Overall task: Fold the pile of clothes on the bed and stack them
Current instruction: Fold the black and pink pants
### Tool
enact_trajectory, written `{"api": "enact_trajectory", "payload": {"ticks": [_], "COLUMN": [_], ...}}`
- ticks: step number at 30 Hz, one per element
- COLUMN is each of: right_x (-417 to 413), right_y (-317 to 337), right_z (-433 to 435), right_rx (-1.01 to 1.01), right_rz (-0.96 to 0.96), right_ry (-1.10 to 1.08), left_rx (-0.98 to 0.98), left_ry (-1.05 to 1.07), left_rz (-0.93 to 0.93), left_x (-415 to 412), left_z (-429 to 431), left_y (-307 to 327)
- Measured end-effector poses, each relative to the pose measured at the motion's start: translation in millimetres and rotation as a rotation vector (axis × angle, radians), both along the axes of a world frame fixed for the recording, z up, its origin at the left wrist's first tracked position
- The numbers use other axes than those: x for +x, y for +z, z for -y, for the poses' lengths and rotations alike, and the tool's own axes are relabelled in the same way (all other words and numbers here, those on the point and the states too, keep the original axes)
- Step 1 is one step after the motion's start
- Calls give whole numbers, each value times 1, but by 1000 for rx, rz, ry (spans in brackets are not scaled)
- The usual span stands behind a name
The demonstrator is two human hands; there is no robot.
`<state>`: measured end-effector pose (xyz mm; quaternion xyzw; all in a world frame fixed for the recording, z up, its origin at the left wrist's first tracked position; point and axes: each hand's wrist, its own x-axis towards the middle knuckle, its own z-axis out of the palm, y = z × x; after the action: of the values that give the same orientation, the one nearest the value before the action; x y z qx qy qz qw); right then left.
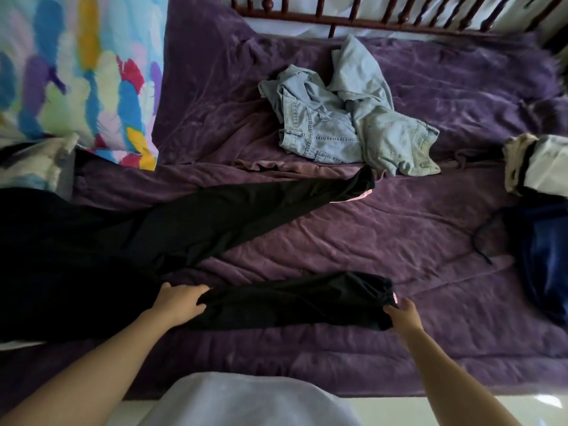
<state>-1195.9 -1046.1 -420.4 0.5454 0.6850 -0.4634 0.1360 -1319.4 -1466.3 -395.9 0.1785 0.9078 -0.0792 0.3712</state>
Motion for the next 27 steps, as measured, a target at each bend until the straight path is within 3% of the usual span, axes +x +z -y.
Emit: {"api": "enact_trajectory", "payload": {"ticks": [5,9,14,17,20,24,27], "right_x": [-7,1,2,5,14,12,-12], "right_y": [-16,-15,32,69,95,121,121], "right_z": [-9,-12,-29,-47,-61,-71,-73], "right_rx": [-81,-3,20,67,42,-147,-94], "right_rz": [117,220,404,339,186,157,37], "right_ry": [51,176,461,591,507,365,91], "left_rx": [16,95,452,644,734,786,798], "left_ry": [19,84,401,527,577,626,666], "left_rz": [-133,-235,-347,-394,-427,-430,-424], "left_x": [9,12,4,-1,-5,-19,-42], "left_z": [2,3,7,8,9,6,-10], "left_y": [8,14,30,46,59,69,61]}}
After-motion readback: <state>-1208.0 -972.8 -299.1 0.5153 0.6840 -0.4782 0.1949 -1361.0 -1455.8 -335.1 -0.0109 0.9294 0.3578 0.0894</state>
